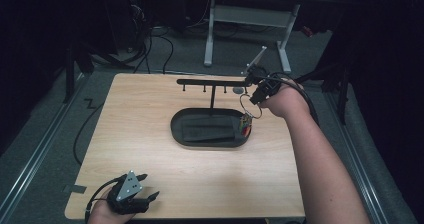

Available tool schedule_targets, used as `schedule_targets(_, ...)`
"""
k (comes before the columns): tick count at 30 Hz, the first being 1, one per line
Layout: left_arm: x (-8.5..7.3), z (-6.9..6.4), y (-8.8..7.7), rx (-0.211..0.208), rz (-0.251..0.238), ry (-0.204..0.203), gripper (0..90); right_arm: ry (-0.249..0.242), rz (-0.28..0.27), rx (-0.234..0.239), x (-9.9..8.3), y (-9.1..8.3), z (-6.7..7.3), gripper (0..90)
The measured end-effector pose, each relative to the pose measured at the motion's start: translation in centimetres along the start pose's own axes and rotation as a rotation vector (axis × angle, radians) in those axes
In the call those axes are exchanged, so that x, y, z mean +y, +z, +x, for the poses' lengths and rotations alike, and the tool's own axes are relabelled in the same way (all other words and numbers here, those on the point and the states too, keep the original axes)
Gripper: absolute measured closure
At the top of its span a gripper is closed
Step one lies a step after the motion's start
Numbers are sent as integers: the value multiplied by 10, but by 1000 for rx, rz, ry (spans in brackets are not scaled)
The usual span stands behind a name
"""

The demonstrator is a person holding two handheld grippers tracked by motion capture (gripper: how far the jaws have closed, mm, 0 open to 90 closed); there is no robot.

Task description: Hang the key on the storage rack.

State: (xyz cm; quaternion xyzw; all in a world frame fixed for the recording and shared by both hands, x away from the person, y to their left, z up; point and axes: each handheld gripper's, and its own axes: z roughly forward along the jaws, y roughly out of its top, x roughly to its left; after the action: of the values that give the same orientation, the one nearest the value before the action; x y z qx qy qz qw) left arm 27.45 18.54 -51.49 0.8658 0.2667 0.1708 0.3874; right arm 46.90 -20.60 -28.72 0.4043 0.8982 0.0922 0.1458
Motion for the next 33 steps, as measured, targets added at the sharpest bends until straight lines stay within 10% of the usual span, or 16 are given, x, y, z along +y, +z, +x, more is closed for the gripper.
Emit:
schedule_targets(20,-1,-1,0,-18,-3,-6,309,85,15,-13,16,29,-32,876)
schedule_targets(33,-2,-2,2,-41,-1,8,310,42,18,-76,19,48,-33,810)
